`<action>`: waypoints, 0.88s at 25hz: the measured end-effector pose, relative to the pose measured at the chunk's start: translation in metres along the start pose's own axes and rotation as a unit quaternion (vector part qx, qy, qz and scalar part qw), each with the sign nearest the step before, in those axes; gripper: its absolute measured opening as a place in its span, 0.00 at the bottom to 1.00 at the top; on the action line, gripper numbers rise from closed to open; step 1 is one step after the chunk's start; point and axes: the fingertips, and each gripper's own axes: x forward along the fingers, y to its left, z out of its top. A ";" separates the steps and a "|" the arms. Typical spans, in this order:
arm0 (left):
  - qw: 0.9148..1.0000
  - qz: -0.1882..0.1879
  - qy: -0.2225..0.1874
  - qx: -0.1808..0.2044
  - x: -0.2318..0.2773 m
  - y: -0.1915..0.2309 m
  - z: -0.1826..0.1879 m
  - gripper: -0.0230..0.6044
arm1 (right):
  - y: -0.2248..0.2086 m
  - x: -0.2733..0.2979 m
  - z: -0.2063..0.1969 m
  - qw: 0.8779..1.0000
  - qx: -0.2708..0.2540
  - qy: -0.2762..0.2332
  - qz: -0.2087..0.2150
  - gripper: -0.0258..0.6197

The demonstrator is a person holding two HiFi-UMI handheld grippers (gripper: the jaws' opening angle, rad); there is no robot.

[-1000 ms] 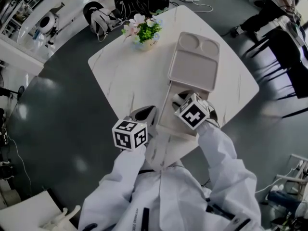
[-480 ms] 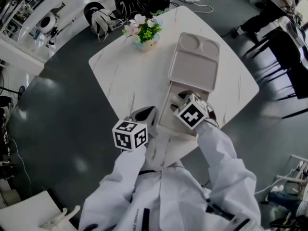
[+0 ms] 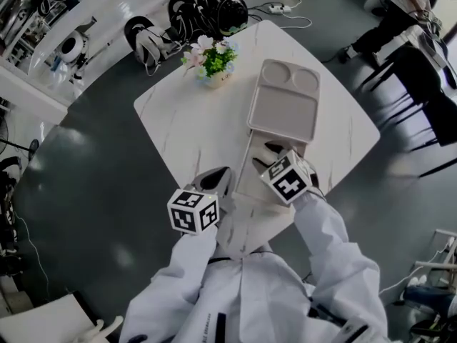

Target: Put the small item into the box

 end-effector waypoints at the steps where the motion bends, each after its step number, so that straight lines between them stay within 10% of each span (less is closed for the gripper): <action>1: 1.000 -0.002 -0.003 0.005 -0.002 -0.002 0.002 0.03 | 0.000 -0.004 0.003 1.000 0.002 -0.013 -0.004 0.32; 10: 0.998 -0.014 -0.045 0.050 -0.022 -0.021 0.031 0.03 | -0.011 -0.048 0.027 0.988 0.054 -0.125 -0.069 0.05; 22: 0.986 -0.015 -0.107 0.123 -0.058 -0.046 0.061 0.03 | 0.000 -0.105 0.047 0.953 0.134 -0.269 -0.050 0.03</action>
